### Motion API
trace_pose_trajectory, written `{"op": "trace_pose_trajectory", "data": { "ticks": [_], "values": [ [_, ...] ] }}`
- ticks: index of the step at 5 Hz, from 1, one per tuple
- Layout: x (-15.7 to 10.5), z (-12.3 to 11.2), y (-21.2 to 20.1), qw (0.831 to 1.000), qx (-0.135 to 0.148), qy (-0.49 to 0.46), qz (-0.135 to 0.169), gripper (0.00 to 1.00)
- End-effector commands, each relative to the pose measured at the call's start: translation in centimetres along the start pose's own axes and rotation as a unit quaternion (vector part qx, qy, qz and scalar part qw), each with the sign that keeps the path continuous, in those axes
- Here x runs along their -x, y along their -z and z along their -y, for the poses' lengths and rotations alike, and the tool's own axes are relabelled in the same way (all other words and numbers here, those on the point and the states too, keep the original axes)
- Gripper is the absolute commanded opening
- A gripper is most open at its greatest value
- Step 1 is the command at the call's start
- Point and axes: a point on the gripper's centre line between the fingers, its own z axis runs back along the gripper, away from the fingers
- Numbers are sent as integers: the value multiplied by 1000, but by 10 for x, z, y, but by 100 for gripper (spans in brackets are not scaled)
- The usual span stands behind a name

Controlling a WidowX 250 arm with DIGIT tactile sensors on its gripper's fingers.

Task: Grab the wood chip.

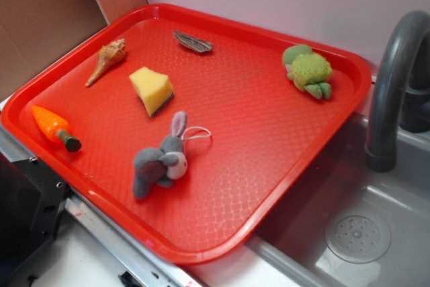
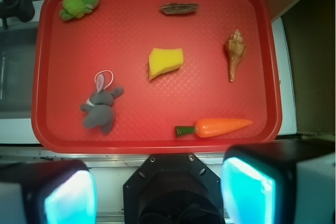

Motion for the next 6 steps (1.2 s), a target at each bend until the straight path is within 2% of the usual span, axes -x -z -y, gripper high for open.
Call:
{"op": "trace_pose_trajectory", "data": {
  "ticks": [1, 2, 3, 4, 5, 6],
  "values": [
    [0, 0, 0, 1000, 0, 0, 0, 100],
    [-47, 1, 14, 996, 16, -63, 65, 100],
    [-77, 1, 28, 992, -13, -94, 81, 100],
    [-106, -6, 49, 972, -51, -186, 136, 100],
    [-135, -18, 83, 936, -101, -281, 187, 100],
    [-146, -30, 112, 896, -128, -366, 218, 100]
  ]
}}
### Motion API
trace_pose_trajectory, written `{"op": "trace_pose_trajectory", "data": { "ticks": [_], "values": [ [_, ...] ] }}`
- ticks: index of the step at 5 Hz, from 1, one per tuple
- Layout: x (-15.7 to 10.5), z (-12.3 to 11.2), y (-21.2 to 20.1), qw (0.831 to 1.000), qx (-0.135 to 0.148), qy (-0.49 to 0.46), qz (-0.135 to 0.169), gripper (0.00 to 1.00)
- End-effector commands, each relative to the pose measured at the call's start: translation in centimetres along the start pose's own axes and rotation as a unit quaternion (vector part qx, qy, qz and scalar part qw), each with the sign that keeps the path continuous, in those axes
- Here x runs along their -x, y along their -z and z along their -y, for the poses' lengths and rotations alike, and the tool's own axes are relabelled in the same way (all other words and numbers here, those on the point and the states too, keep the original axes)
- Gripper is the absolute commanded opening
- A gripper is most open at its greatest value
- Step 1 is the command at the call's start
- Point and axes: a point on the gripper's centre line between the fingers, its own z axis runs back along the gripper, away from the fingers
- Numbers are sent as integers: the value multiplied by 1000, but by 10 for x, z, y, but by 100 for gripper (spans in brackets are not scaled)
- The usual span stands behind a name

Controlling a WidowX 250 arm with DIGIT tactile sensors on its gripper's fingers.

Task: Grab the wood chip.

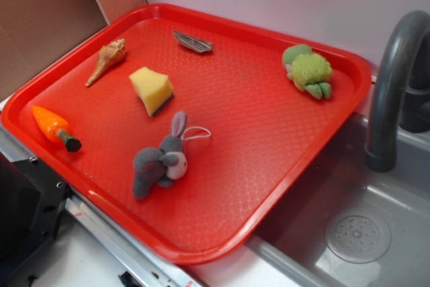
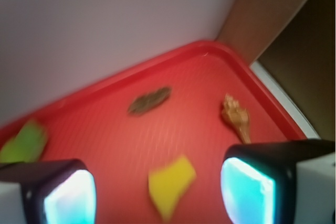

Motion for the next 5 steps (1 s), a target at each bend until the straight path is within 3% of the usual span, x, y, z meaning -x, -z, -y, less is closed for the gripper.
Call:
{"op": "trace_pose_trajectory", "data": {
  "ticks": [1, 2, 4, 5],
  "values": [
    [-25, -7, 53, 988, -34, -143, 40, 100],
    [-35, -7, 73, 988, -34, -146, 42, 100],
    [-61, -15, 109, 986, 3, -163, 20, 100],
    [-61, -13, 123, 987, 8, -161, -2, 100]
  ]
}}
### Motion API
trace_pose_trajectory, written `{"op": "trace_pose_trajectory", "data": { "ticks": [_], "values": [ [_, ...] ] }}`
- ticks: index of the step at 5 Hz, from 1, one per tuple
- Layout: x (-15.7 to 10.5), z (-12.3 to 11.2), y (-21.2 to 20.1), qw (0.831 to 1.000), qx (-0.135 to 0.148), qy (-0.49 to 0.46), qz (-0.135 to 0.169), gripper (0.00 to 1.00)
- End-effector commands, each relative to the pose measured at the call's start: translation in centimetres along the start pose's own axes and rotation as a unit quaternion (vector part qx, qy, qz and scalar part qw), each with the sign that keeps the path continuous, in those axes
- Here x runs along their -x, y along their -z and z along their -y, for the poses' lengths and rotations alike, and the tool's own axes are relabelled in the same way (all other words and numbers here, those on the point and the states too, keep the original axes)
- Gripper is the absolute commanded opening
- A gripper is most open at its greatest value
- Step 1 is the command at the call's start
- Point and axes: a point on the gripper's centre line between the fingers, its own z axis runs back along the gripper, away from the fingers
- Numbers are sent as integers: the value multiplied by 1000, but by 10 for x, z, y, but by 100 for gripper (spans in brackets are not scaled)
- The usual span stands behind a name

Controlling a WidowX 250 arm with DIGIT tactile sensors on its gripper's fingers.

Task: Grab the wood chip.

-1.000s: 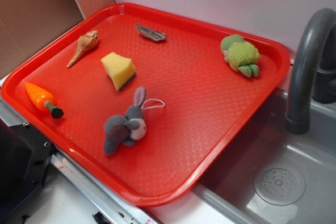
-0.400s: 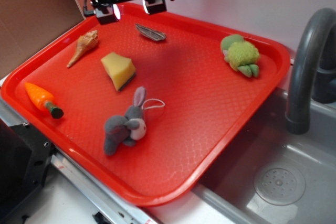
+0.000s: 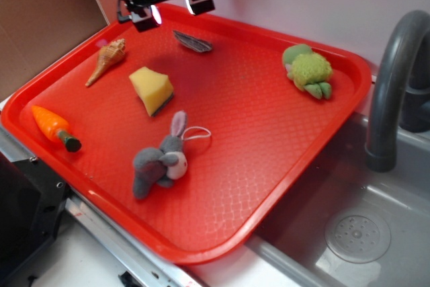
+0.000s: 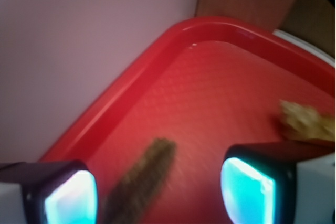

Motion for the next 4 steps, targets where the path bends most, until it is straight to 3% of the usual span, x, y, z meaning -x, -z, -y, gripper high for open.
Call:
{"op": "trace_pose_trajectory", "data": {
  "ticks": [1, 2, 3, 4],
  "values": [
    [-11, 2, 17, 999, 22, 16, -24, 100],
    [-1, 3, 24, 998, 16, 29, -48, 100],
    [5, -3, 30, 997, 12, 32, -68, 0],
    [6, -5, 20, 996, 21, 58, -58, 0]
  ]
}}
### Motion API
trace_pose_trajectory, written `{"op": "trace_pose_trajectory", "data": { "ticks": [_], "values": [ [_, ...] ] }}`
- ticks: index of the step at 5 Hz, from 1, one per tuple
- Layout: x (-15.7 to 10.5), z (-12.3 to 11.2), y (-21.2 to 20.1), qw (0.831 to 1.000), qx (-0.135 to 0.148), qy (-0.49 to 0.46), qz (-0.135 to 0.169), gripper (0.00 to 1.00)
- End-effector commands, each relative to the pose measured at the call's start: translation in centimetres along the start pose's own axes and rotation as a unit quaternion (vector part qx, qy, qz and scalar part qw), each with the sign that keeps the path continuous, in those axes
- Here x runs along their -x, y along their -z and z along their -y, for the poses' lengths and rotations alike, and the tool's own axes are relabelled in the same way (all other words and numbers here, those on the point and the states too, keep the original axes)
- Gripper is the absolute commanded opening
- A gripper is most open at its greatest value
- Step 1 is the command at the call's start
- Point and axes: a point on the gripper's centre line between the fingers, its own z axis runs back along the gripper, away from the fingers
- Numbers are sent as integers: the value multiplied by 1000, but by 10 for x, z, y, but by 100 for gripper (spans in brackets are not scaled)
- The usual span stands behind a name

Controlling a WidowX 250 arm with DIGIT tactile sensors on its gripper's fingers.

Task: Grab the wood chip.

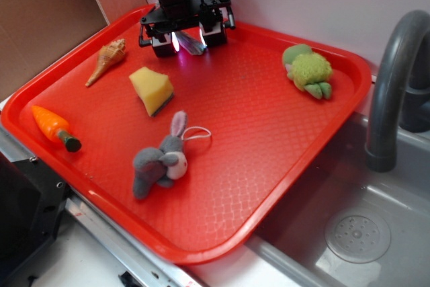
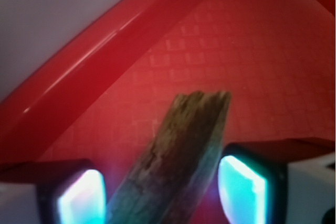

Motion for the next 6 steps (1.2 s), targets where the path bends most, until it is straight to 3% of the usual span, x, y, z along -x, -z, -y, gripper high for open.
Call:
{"op": "trace_pose_trajectory", "data": {
  "ticks": [1, 3, 4, 5, 6],
  "values": [
    [-12, -11, -46, 990, -8, 132, 54, 0],
    [17, -17, -138, 951, 10, 308, -18, 0],
    [48, -18, -187, 902, 17, 426, -64, 0],
    [61, -27, -223, 881, 41, 469, -57, 0],
    [56, -33, -239, 890, 66, 450, -42, 0]
  ]
}}
